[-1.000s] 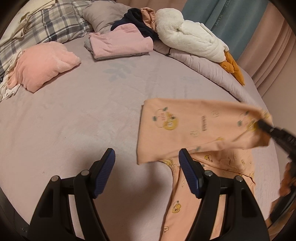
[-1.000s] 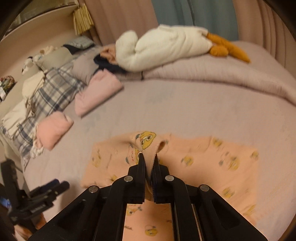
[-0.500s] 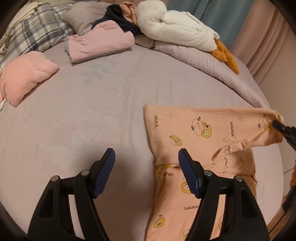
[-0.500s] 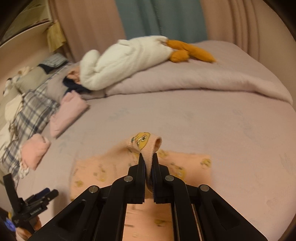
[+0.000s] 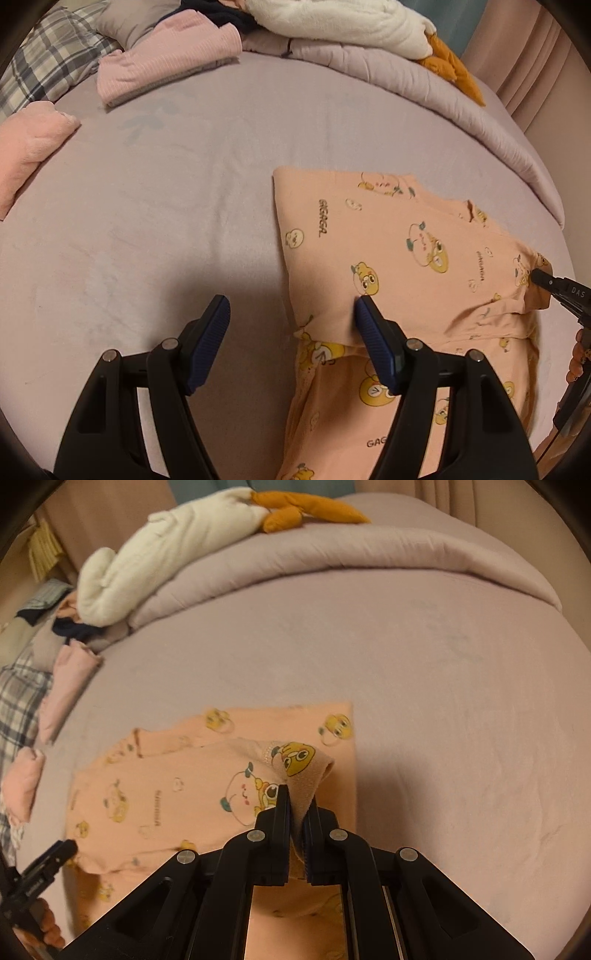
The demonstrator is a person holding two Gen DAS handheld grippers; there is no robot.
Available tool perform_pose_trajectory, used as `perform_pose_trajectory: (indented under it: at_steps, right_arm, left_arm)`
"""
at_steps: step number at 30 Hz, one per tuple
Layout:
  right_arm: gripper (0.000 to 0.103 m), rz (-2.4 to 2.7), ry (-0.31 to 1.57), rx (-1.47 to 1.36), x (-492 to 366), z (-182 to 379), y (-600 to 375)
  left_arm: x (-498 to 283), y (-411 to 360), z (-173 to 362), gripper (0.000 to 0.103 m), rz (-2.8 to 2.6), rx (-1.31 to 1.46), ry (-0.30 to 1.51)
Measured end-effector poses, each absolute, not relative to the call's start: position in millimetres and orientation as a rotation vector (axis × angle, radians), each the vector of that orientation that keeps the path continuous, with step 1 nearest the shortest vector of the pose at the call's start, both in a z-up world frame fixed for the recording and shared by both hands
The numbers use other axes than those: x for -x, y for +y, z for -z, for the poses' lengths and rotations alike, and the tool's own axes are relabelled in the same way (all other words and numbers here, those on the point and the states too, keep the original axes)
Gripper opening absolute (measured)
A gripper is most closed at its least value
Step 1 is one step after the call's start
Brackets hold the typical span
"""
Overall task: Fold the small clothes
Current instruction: 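Fold the held leg up onto the body and open the right tool, then grasp the bottom edge of the folded suit with the right tool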
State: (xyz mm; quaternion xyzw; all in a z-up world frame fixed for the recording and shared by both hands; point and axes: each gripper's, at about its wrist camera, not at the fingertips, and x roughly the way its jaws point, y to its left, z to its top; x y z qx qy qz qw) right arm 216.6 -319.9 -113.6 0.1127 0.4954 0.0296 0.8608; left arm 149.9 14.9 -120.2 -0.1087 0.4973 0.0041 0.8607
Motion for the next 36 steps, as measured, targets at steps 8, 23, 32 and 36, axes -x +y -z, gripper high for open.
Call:
perform_pose_trajectory:
  at_steps: [8,23,32,36]
  right_arm:
    - [0.007,-0.035,1.083,-0.237,-219.9,132.7,-321.9]
    - [0.058,-0.110,0.933,-0.179,-64.4,74.7,-331.1]
    - [0.058,-0.212,1.044,-0.170,5.6,111.0,-323.4]
    - [0.058,-0.261,1.059,-0.131,23.8,115.6,-324.1]
  left_arm:
    - [-148.4,13.3,127.2,0.071,-0.012,0.200,1.069]
    - [-21.5,24.2,104.5,0.078,0.082,0.281,1.059]
    - [44.0,11.9,129.0,0.078,0.124,0.285,1.130]
    - [63.8,9.1,133.7,0.077,0.143,0.308,1.127]
